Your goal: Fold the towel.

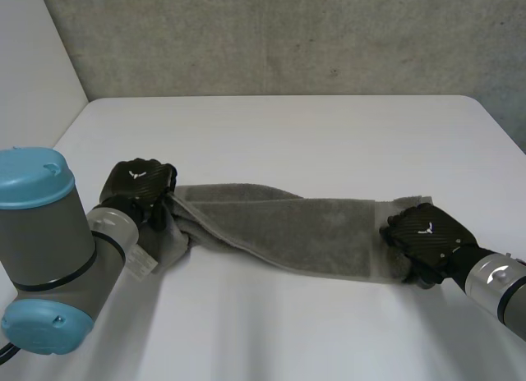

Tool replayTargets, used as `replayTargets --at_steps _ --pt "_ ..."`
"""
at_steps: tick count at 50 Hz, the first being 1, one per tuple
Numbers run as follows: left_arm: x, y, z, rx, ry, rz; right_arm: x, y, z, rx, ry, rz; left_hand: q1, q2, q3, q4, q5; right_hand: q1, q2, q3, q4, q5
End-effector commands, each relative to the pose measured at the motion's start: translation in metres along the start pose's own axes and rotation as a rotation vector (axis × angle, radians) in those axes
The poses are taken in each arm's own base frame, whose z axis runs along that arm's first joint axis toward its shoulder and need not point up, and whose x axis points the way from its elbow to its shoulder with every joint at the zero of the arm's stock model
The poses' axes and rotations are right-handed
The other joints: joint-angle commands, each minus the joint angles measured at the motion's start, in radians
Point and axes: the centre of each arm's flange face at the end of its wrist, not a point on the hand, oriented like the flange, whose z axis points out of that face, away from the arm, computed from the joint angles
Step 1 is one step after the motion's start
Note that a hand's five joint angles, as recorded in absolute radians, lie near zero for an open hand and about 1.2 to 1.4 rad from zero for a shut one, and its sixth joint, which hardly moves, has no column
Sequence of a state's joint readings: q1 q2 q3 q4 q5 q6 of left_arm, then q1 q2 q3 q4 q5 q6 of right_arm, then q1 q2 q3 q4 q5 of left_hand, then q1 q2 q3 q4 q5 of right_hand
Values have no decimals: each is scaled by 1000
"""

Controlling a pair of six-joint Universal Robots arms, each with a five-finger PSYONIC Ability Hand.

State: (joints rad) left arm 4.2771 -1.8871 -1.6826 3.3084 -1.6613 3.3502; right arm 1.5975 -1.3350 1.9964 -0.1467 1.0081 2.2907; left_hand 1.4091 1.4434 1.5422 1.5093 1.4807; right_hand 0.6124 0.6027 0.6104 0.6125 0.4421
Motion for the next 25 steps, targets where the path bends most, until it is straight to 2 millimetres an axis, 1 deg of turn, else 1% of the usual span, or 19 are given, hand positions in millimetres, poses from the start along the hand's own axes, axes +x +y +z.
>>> replayTargets --at_steps 1,7,9,10,11,12,13,14,15,16,17,18,19,20,21,22,23,24,25 --pt "1 0 0 0 2 1 1 7 14 22 18 -22 -13 -47 -146 -113 -259 63 72 65 62 58" --pt "1 2 0 -5 3 1 0 12 20 18 17 -22 -13 -47 -146 -113 -259 107 116 109 107 103" --pt "1 2 -1 -6 3 1 -5 14 24 20 3 -24 -13 -47 -146 -113 -259 183 192 185 182 178" --pt "2 2 0 0 3 1 -5 14 24 20 3 -24 -13 -47 -146 -113 -259 183 193 185 183 179" --pt "2 2 0 4 2 1 -7 13 26 24 -1 -30 -13 -47 -146 -113 -259 259 268 261 259 254" --pt "2 2 0 4 2 1 -7 13 26 24 -1 -30 -13 -47 -146 -113 -259 259 269 261 259 255" --pt "2 1 0 9 2 0 -7 12 27 26 4 -34 -13 -47 -146 -113 -259 373 382 375 373 369" --pt "2 1 0 9 1 0 -6 11 28 25 10 -32 -13 -47 -146 -113 -259 545 555 547 545 541" --pt "2 1 0 9 1 0 -6 11 28 25 11 -32 -13 -47 -146 -113 -259 547 557 549 547 543" --pt "2 1 0 9 3 2 -3 10 29 24 24 -19 -13 -47 -146 -113 -259 724 734 726 724 720" --pt "2 1 0 9 3 2 1 8 30 24 39 2 -13 -47 -146 -113 -259 783 793 785 783 779" --pt "2 1 0 11 3 2 1 8 30 24 39 2 -13 -47 -146 -113 -259 784 794 786 784 780" --pt "1 -1 0 15 0 1 9 3 31 34 64 24 -13 -47 -146 -113 -259 784 794 786 784 780" --pt "1 -1 0 15 0 1 18 -6 29 55 90 52 -13 -47 -146 -113 -259 784 794 786 784 780" --pt "0 -4 0 24 -2 3 18 -6 29 55 91 52 -13 -47 -146 -113 -259 784 794 786 784 780" --pt "-1 -9 -1 40 -4 3 31 -25 24 106 131 72 -13 -47 -146 -113 -259 784 794 786 784 780" --pt "-1 -9 -1 41 -4 3 31 -25 23 107 132 73 -13 -47 -146 -113 -259 784 794 786 784 780" --pt "-3 -18 -2 66 -9 1 48 -49 12 168 179 97 -13 -47 -146 -113 -259 784 794 786 784 780" --pt "-7 -33 -6 111 -23 -6 62 -73 -2 232 213 122 -13 -47 -146 -113 -259 784 794 786 784 780"
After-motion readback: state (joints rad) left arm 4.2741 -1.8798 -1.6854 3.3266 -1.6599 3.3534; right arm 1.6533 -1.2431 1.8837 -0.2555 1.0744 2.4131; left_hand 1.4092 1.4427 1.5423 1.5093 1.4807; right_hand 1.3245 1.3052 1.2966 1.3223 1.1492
